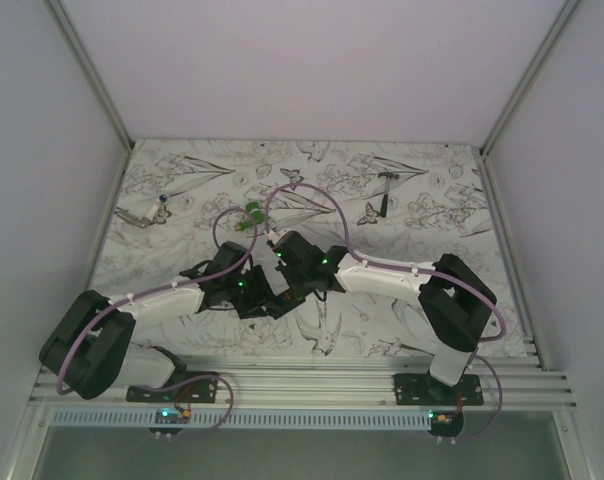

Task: Snap on the fuse box
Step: Install the fuse at the fuse box base.

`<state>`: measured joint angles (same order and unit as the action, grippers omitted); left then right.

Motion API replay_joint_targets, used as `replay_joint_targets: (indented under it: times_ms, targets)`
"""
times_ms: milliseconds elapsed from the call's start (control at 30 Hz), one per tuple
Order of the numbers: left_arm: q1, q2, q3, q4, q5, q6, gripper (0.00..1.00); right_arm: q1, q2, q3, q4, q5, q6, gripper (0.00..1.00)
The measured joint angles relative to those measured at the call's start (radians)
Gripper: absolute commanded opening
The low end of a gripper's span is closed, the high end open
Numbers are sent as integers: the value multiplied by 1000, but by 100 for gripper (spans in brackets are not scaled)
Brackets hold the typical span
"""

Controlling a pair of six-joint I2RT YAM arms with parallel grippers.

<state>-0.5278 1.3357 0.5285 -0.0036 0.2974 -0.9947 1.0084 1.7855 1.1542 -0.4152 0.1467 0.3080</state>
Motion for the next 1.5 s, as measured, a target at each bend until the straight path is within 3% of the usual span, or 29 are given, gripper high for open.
replay_joint_targets:
  times_ms: [633,1500]
  targets:
    - [4,0,5,5,14,4,48,-51,-29,-1,-63,-72,58,0]
    - [5,6,8,4,17,3,47,-8,65,96,-162,-6,40,0]
